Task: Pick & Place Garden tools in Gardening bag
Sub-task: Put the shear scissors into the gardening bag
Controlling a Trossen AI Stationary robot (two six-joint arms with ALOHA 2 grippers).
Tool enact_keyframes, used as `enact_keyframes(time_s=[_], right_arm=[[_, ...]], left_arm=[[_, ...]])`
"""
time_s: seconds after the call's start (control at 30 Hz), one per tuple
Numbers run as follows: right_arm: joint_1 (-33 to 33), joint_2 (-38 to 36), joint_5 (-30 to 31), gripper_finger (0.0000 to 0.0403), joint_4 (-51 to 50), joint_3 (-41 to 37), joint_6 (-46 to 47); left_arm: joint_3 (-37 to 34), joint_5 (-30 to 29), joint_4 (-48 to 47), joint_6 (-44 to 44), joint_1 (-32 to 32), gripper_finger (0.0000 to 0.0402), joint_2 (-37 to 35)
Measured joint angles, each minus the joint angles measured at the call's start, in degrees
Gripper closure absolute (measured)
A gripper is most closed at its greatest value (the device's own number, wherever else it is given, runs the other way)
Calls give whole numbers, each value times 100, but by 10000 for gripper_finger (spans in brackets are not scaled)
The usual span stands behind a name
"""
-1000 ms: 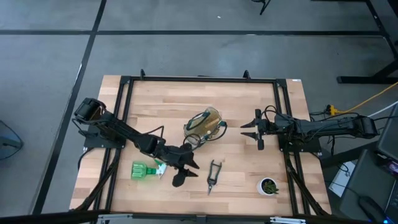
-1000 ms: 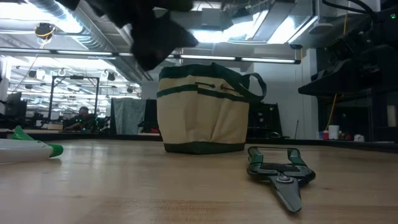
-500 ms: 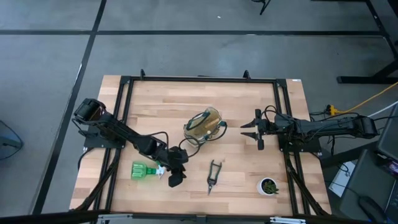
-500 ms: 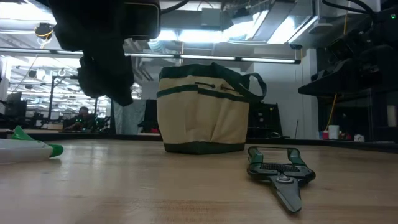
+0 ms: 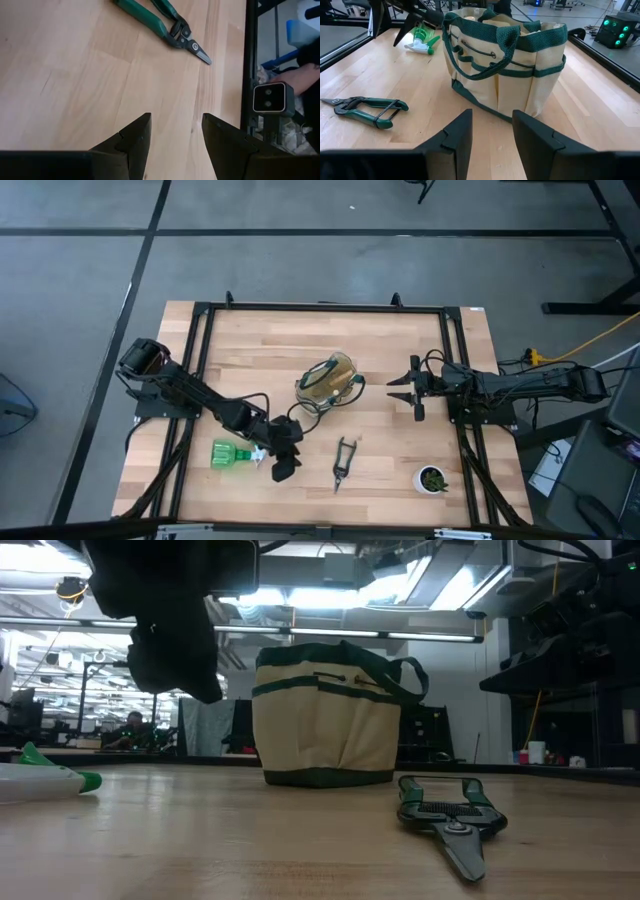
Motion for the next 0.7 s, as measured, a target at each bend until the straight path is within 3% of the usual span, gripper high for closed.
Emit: enact_keyframes(time_s=[0.37, 0.7], right_arm=[[0, 2, 0, 259, 0, 0, 2], [0, 0, 0, 259, -2, 0, 2]], left_arm=[[-1, -181, 442, -279, -18, 229, 14], [-2, -174, 2086, 301, -66, 229, 821]])
